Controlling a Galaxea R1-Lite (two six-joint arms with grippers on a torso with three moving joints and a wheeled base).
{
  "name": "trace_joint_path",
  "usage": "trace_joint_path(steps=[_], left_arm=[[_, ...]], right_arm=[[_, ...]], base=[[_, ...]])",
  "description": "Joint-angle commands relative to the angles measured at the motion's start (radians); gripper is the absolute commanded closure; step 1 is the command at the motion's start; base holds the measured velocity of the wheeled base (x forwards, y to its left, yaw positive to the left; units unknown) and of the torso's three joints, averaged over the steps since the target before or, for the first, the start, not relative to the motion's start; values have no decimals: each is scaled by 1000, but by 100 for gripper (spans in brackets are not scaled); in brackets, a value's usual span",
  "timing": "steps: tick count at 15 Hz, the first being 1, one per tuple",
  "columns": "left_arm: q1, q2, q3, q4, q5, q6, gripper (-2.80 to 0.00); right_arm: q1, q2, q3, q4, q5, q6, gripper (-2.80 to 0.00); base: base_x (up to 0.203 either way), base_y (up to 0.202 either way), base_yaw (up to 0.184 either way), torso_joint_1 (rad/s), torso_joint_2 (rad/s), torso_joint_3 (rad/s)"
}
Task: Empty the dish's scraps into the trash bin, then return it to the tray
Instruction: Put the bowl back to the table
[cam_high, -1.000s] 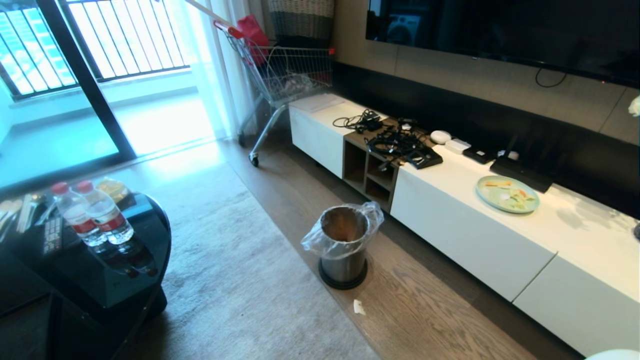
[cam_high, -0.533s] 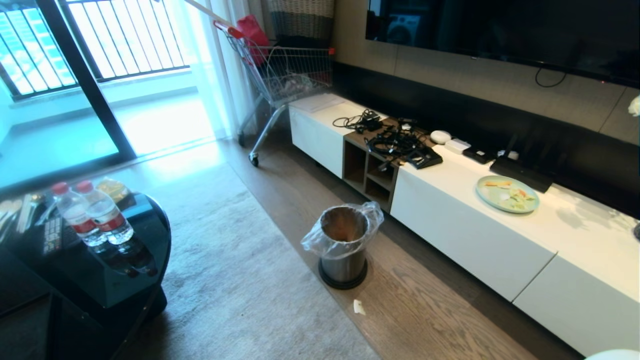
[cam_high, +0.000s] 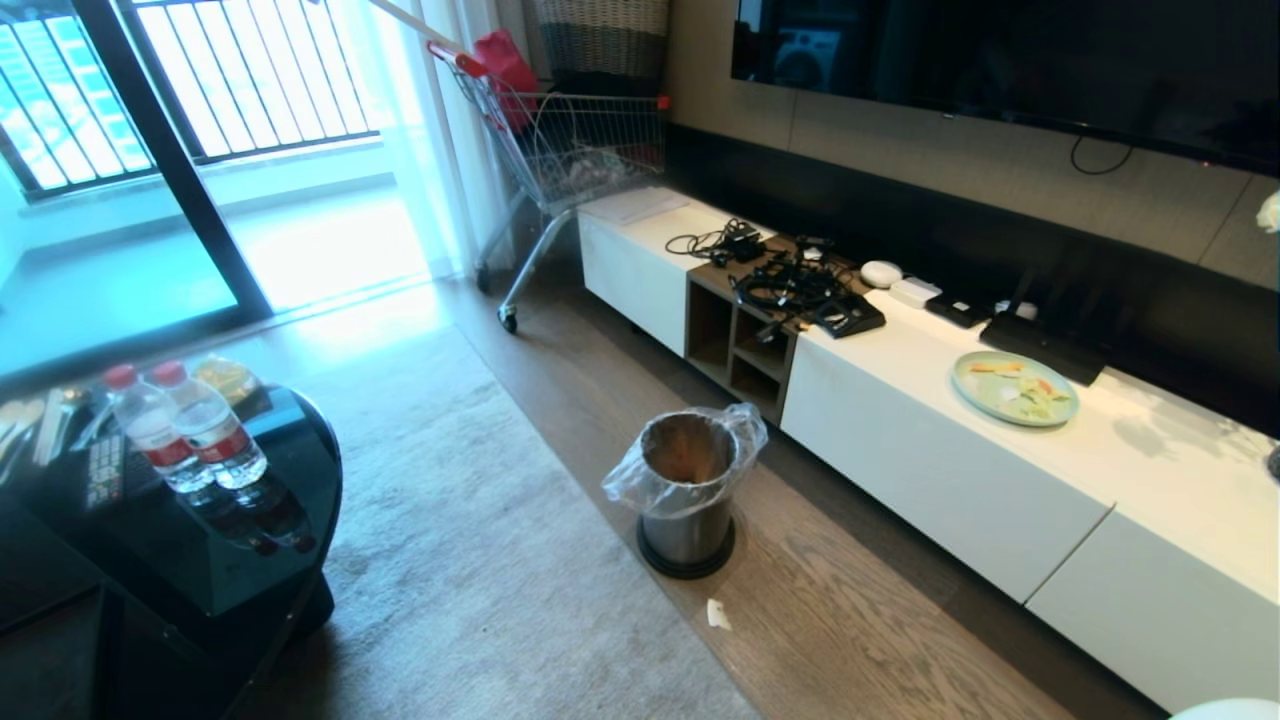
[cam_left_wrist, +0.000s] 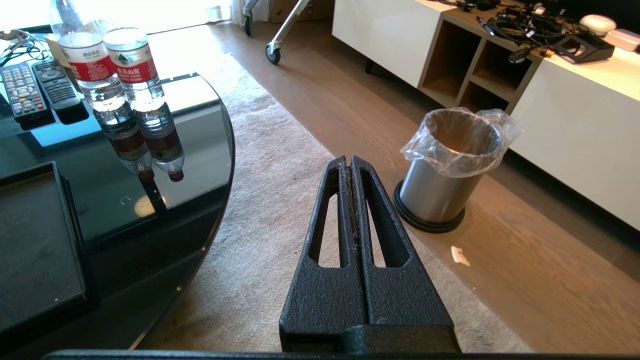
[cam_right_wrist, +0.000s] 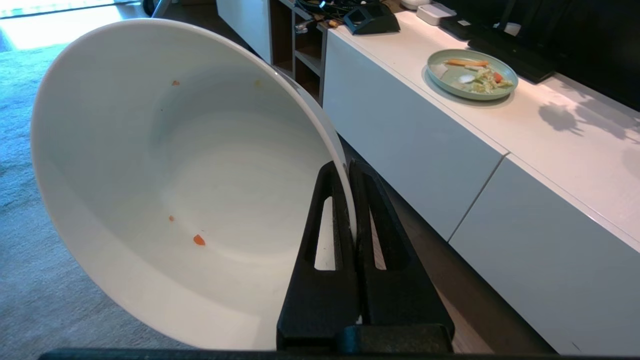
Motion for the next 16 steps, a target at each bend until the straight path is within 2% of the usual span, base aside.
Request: trace_joint_path(steps=[1, 14, 16], left_arm=[[0, 0, 0, 0, 1, -1, 0], [0, 0, 0, 0, 1, -1, 0], [0, 0, 0, 0, 1, -1, 0]], right_arm=[[0, 1, 0, 1, 1, 0, 0], [0, 1, 0, 1, 1, 5, 0], [0, 1, 0, 1, -1, 7, 0]], base=[[0, 0, 0, 0, 0, 0], [0, 0, 0, 0, 0, 0], [0, -4, 94, -1, 2, 1]])
